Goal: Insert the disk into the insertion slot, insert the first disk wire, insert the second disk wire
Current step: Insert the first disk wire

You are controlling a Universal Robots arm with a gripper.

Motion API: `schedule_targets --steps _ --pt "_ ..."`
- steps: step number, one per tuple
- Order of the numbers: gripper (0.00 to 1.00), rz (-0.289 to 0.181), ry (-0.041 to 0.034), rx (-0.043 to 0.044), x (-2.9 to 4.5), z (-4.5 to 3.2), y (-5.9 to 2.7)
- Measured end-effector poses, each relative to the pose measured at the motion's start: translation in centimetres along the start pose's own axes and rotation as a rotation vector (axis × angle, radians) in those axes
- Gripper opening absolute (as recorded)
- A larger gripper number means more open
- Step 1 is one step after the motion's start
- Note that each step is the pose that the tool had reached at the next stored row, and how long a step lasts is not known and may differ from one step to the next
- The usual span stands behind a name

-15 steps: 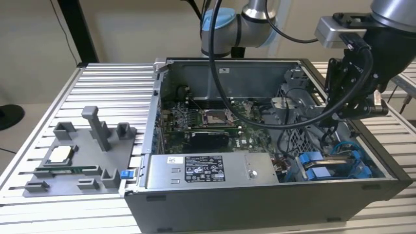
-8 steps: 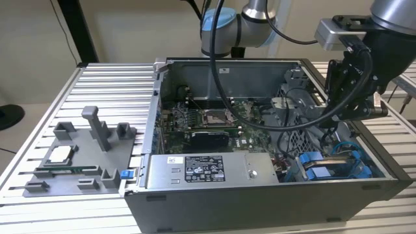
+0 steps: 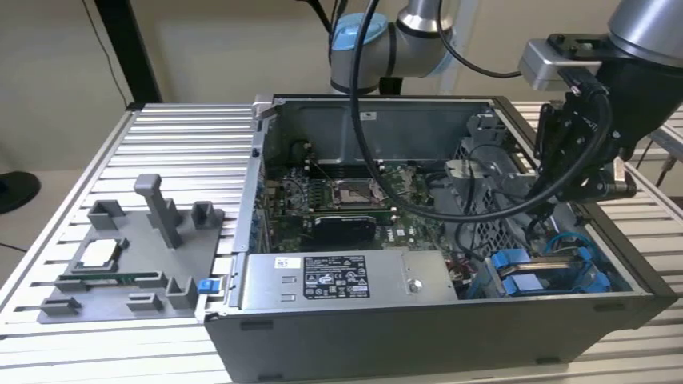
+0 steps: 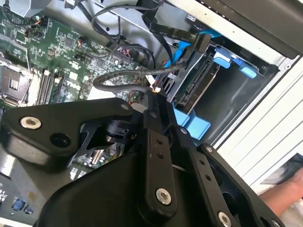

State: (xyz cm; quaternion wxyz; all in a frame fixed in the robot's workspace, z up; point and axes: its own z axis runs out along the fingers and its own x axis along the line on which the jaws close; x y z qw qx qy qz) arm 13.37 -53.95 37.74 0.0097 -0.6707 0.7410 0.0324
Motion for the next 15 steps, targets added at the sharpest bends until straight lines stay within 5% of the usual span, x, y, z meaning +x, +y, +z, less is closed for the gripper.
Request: schedule_targets --steps 5,15 --pt "0.00 0.000 0.0000 0.0000 0.27 0.32 -0.63" --pt "0.00 -0.009 0.0004 -0.0004 2.23 0.35 -1.07"
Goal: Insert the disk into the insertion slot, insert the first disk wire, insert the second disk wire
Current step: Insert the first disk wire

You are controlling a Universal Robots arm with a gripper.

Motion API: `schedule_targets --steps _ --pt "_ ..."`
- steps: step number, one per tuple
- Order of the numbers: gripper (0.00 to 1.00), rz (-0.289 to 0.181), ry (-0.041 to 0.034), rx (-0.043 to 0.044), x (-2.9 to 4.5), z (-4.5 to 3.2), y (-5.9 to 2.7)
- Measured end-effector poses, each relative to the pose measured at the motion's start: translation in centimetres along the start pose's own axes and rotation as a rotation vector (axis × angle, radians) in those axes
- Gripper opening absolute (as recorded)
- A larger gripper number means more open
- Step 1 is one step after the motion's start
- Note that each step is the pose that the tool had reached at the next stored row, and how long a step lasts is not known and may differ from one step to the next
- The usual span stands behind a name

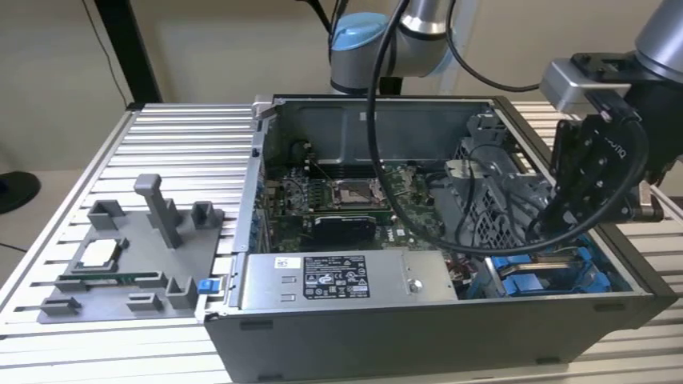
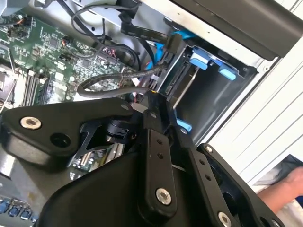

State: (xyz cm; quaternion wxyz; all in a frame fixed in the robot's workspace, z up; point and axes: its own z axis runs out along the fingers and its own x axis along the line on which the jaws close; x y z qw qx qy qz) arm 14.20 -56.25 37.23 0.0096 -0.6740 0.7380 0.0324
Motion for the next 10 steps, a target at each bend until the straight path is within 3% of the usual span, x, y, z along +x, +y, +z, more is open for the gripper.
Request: schedule_targets --steps 6,10 --pt "0.00 -0.044 0.0010 0.0019 0.28 0.13 -0.03" --pt "0.00 -0.047 0.0012 0.0018 0.28 0.13 -0.03"
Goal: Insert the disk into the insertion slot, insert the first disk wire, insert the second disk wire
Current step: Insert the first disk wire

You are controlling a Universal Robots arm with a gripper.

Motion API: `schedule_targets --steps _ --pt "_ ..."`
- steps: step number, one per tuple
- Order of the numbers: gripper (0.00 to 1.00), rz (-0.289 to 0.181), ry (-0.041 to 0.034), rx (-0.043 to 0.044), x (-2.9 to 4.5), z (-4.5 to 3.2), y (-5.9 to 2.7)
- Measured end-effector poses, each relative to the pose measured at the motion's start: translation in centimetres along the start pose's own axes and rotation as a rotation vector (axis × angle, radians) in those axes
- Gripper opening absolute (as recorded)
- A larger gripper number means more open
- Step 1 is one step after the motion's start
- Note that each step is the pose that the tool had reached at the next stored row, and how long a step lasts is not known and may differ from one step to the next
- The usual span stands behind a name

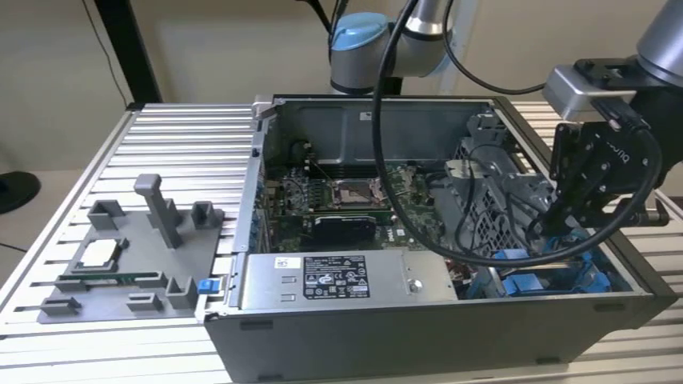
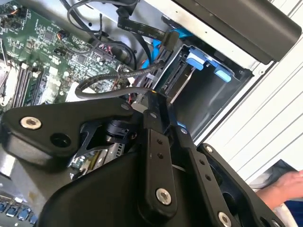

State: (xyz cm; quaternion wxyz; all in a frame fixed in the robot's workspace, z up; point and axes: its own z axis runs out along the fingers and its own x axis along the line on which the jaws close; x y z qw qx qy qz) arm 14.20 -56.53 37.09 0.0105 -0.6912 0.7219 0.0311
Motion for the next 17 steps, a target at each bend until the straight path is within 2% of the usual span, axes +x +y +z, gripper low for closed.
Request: schedule_targets --steps 9,13,17 --pt "0.00 -0.001 0.0011 0.0003 0.00 0.05 0.00" --pt "0.00 -0.004 0.0030 0.0077 0.02 0.29 -0.01" --pt "0.00 -0.007 0.0098 0.0132 0.03 0.55 -0.06"
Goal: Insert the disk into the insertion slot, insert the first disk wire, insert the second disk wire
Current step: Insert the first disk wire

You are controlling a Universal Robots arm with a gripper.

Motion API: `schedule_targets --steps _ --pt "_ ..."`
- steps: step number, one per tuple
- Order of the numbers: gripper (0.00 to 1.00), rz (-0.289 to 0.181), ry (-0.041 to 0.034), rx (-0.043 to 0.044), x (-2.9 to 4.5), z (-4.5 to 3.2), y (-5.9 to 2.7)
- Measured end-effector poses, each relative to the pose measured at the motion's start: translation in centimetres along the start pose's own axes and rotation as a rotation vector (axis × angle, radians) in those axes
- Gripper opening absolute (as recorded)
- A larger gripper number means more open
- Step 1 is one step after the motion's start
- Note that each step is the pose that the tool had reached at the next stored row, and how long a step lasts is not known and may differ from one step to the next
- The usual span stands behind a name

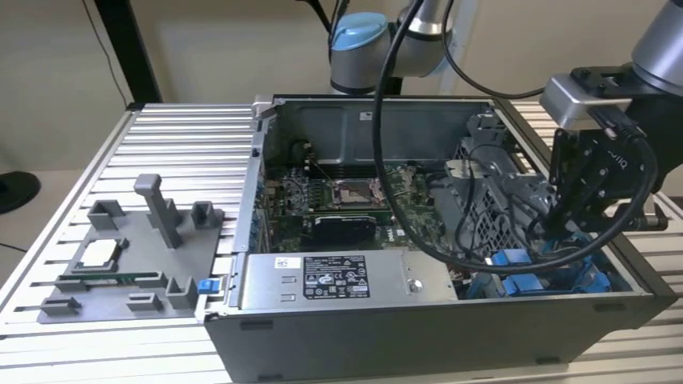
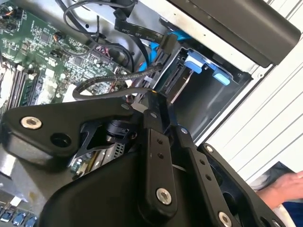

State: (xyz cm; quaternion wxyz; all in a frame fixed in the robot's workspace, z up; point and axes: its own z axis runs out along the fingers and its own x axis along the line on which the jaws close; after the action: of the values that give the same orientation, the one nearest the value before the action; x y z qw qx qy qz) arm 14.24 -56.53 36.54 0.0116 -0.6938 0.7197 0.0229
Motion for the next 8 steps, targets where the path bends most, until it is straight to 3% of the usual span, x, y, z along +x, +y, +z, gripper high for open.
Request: schedule_targets --steps 8 --pt "0.00 -0.009 0.0093 0.0029 0.05 0.48 -0.69"
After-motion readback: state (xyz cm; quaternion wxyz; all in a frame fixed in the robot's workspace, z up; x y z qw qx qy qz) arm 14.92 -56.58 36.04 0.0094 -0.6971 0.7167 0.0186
